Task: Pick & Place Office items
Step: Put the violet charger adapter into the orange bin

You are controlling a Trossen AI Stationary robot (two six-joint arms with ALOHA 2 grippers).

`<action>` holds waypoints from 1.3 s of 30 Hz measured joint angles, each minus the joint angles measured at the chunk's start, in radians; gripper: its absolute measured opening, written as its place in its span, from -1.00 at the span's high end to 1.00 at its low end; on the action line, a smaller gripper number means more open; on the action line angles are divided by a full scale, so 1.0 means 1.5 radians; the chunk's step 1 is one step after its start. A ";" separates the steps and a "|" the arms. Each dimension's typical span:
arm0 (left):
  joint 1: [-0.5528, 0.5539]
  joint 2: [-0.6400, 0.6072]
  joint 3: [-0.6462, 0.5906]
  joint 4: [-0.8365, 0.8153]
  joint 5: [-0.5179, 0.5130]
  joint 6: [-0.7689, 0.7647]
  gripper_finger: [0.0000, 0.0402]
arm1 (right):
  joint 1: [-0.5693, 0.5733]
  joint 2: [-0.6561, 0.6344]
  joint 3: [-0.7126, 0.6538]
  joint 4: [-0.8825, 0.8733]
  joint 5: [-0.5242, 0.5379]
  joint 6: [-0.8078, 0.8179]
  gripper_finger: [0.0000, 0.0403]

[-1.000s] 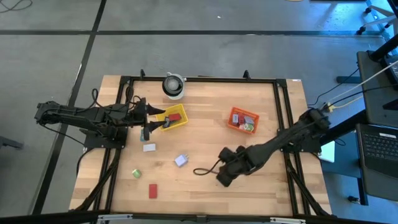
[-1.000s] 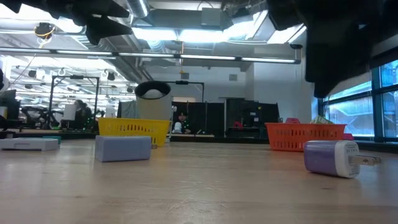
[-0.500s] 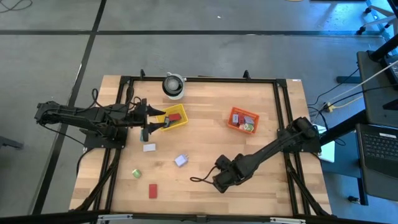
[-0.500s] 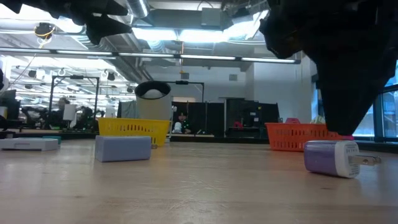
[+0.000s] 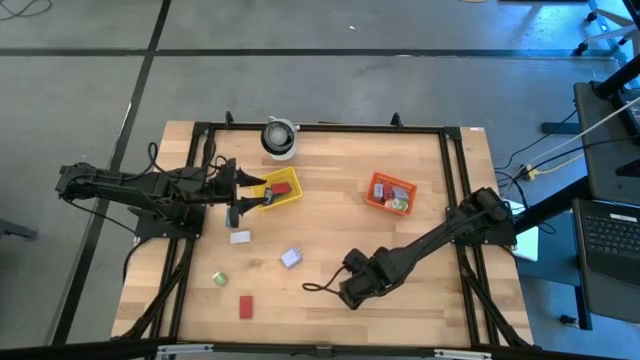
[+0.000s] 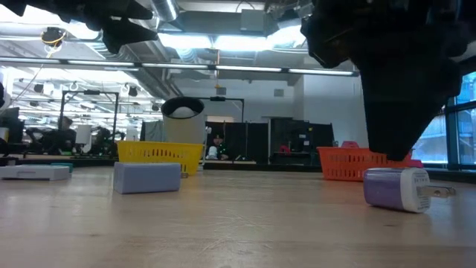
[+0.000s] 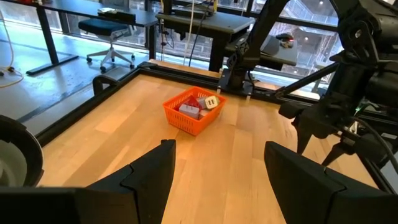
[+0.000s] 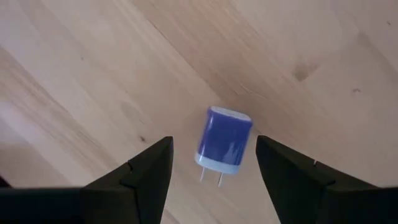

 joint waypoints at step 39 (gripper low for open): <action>0.000 0.000 0.000 0.000 0.000 0.000 -0.20 | -0.010 0.045 -0.001 -0.032 0.008 -0.068 0.36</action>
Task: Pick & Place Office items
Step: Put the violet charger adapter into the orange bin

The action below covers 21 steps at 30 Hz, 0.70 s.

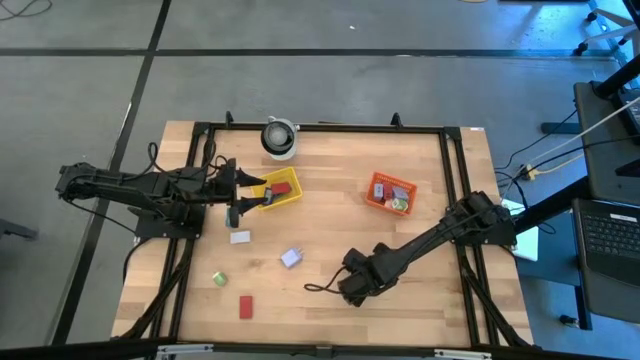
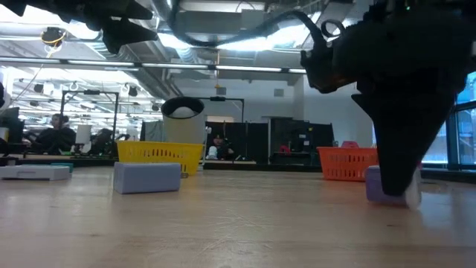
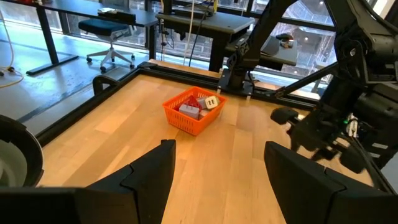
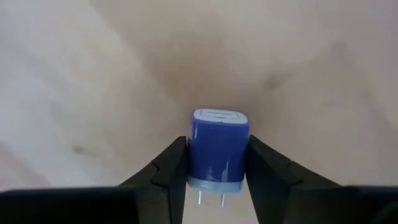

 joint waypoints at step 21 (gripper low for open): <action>0.000 0.000 0.000 0.000 0.050 0.007 -0.20 | -0.125 -0.247 -0.030 -0.168 0.172 -0.120 0.36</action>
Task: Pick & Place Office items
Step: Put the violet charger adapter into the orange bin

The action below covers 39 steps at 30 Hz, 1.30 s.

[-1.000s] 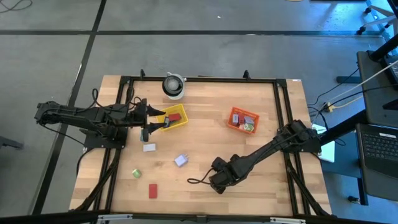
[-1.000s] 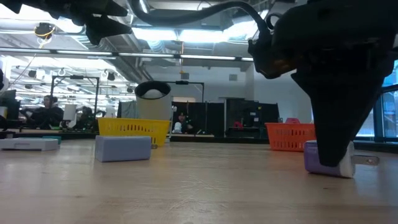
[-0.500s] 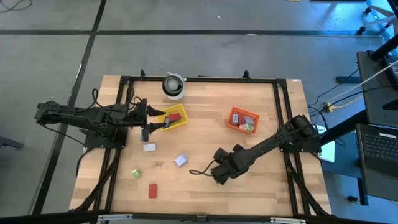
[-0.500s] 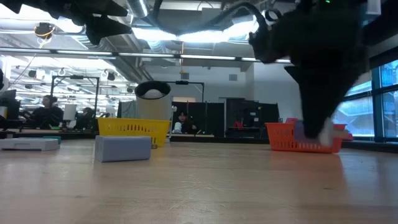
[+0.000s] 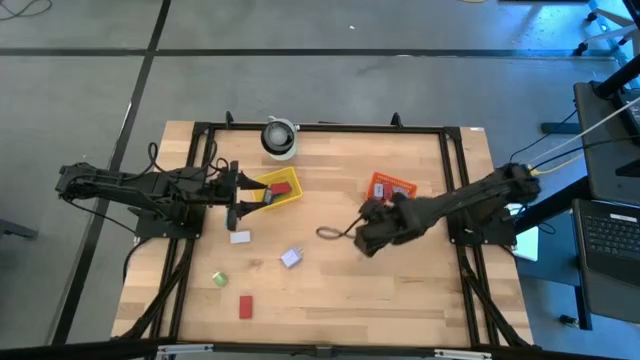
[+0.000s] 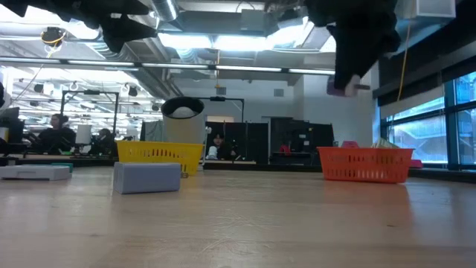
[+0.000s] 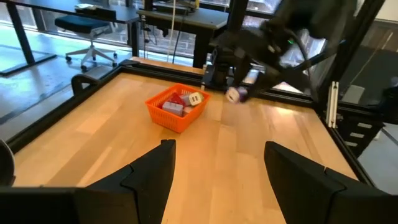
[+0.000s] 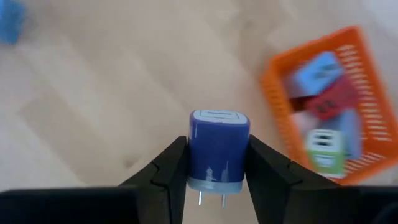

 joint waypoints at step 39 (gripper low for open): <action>0.000 0.000 0.000 -0.003 -0.002 -0.021 -0.20 | -0.372 -0.226 -0.403 0.244 -0.084 -0.191 0.20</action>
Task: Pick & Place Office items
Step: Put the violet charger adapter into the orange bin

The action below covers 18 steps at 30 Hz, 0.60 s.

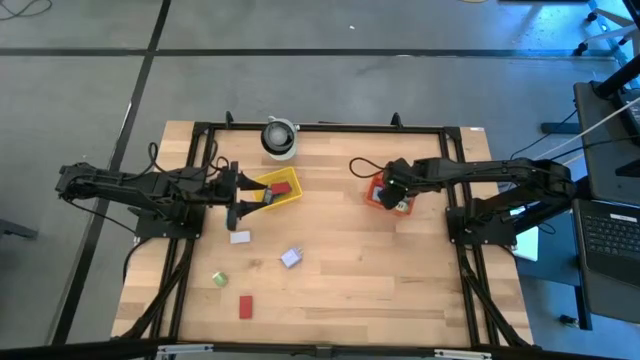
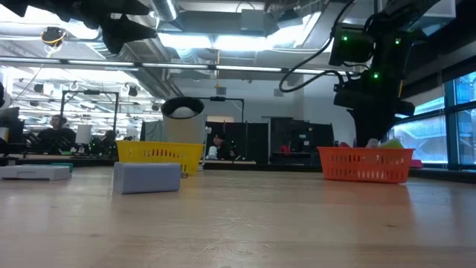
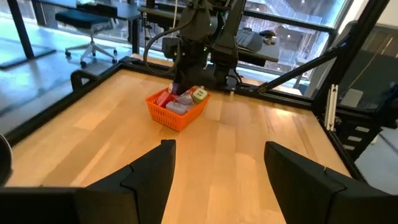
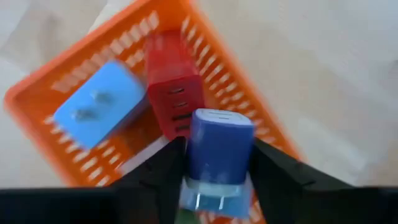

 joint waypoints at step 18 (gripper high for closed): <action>-0.103 0.204 0.053 0.023 0.069 -0.315 -0.21 | 0.002 0.001 0.006 0.004 -0.019 -0.035 -0.09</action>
